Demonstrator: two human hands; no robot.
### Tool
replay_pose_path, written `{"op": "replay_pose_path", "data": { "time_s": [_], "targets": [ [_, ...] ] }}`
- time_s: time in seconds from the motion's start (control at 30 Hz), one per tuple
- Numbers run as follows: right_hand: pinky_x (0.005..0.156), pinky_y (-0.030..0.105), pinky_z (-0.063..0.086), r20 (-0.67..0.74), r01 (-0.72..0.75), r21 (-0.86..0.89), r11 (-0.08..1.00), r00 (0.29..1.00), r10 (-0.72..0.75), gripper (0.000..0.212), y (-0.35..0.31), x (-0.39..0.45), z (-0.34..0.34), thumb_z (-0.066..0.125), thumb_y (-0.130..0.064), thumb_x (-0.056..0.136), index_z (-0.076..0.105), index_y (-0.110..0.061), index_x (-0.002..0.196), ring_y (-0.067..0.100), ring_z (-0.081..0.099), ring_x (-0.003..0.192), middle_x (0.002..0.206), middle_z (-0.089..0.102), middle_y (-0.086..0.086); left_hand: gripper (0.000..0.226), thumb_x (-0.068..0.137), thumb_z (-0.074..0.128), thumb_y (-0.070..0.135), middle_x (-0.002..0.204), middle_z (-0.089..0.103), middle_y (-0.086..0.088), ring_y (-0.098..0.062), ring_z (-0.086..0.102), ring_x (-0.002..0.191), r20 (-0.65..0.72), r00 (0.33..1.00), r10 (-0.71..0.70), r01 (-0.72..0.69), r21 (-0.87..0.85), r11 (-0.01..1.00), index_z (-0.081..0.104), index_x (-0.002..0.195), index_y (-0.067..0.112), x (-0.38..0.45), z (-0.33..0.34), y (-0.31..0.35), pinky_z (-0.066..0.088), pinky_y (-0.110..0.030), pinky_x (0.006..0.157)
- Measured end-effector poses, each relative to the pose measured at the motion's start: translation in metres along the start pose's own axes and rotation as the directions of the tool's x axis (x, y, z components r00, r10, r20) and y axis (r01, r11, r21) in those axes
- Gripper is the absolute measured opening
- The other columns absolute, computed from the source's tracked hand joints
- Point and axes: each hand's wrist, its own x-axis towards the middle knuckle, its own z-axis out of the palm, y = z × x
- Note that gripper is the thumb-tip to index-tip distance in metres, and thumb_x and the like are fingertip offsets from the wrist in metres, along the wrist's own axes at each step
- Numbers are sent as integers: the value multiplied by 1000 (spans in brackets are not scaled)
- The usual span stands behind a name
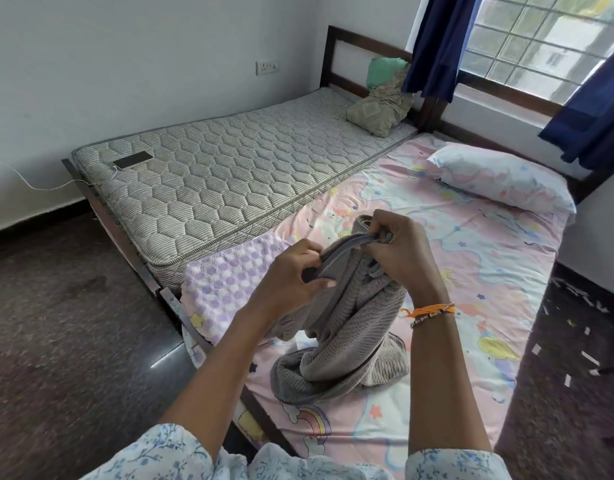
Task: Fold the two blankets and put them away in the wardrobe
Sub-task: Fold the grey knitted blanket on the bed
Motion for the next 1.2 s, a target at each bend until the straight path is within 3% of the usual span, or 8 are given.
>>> {"op": "replay_pose_path", "data": {
  "time_s": [0.23,0.3,0.4,0.5,0.7,0.87,1.07,1.2],
  "targets": [
    [57,30,33,-186,-145,47,988,971,151,37,19,3,-10,69,-3,68,39,-23,56,13,38,58,57,42,-3,12,79,67,7,81,63,6,-15,63,82,-25,957,-290,291,11,957,63,76,18,-15,-11,-30,53,-39,82],
    [56,28,33,-186,-138,58,989,972,146,41,21,2,-11,70,-3,68,37,-23,56,11,37,57,58,41,0,17,79,68,6,95,61,6,-11,59,93,54,951,-306,309,-59,949,61,77,21,-17,-10,-32,51,-37,90],
    [44,11,30,-104,-64,136,989,991,78,43,18,0,-14,70,2,71,38,-22,57,2,37,46,60,37,3,17,77,72,11,131,50,-1,-13,46,120,124,969,-214,222,-60,973,69,94,10,-15,0,-34,36,-30,102],
    [48,9,30,-28,-2,174,985,1000,7,31,15,-2,-15,70,6,70,45,-11,63,-2,37,50,59,39,-7,25,79,71,21,142,43,5,-12,36,130,113,979,-168,170,-8,985,70,103,12,-11,12,-30,26,-31,106],
    [50,10,32,-35,-17,132,991,999,22,27,21,-4,-13,69,6,71,46,-8,67,-4,40,53,60,41,-13,19,76,70,13,101,70,-4,-17,62,97,-81,992,-98,97,-20,995,73,93,4,-11,23,-18,49,-34,88],
    [47,13,29,-100,-74,104,992,991,84,34,30,-5,-17,71,2,69,43,-16,60,0,36,50,55,36,-8,12,66,80,5,73,64,0,-12,61,76,-231,953,-196,173,-118,978,70,73,4,-9,13,-17,48,-26,71],
    [52,21,28,-120,-127,108,986,983,140,43,31,0,-13,72,1,67,40,-26,55,2,36,50,54,38,-13,25,61,82,1,67,58,4,-2,54,65,-170,953,-251,201,-267,943,61,63,14,-10,6,-16,45,-14,65],
    [54,28,27,-161,-182,100,978,967,197,42,39,0,-10,74,-3,67,41,-26,54,5,34,52,53,38,-12,27,65,79,3,68,60,7,2,53,59,-119,927,-355,301,-327,896,66,76,24,-11,-8,-17,44,-10,60]
  ]
}}
